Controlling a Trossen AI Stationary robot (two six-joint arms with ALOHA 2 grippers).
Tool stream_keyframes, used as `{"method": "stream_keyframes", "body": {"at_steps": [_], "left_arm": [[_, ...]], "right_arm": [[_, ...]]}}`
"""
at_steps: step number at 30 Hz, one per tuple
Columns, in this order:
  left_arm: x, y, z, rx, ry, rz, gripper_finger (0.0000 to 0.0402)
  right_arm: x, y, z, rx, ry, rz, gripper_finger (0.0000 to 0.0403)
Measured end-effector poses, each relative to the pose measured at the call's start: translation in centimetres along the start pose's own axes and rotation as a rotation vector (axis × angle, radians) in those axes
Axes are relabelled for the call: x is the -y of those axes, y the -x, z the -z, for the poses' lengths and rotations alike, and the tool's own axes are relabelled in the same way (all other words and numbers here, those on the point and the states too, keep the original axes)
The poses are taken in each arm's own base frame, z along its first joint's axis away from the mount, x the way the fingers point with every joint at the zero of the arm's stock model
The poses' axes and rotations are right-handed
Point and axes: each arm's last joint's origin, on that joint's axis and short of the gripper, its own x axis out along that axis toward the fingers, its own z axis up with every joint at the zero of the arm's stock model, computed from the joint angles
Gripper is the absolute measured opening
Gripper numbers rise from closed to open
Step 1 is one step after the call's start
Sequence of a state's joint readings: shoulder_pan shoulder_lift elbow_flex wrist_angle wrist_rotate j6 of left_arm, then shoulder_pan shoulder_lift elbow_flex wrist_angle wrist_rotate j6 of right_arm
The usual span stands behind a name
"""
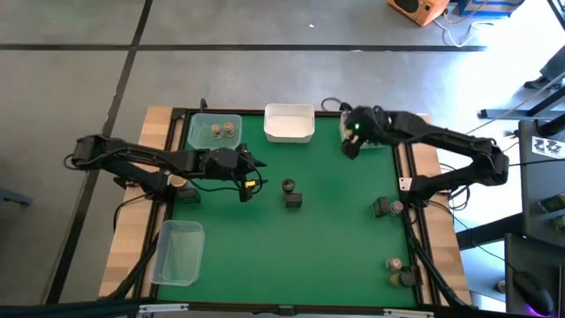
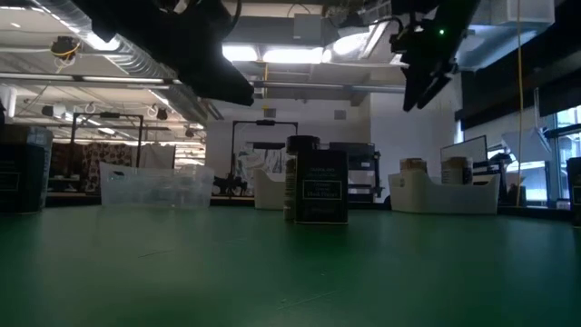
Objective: Sort spices by type
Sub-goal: Put the black seasoning bottle into the left white bin
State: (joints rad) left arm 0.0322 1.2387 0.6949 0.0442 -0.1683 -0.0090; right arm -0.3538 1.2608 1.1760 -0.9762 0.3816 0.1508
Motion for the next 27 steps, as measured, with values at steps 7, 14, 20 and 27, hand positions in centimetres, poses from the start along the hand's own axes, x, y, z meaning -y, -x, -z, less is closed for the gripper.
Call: {"method": "stream_keyframes", "body": {"at_steps": [7, 14, 20, 27], "left_arm": [[0.3, -1.8, 0.1, 0.040, 0.005, 0.012, 0.0239], [0.6, -3.4, 0.4, 0.068, 0.021, 0.013, 0.0239], [0.8, -4.6, 0.9, 0.080, 0.028, 0.014, 0.0239], [1.3, -5.8, 0.8, 0.154, 0.065, 0.122, 0.0239]], "right_arm": [[-4.6, -1.7, 1.9, 0.090, 0.068, -0.100, 0.0390], [-8.1, -3.4, 4.2, 0.194, 0.095, -0.192, 0.0390], [-10.1, -4.3, 5.9, 0.282, 0.091, -0.264, 0.0390], [-11.0, -5.8, 7.7, 0.360, 0.019, -0.324, 0.0390]]}}
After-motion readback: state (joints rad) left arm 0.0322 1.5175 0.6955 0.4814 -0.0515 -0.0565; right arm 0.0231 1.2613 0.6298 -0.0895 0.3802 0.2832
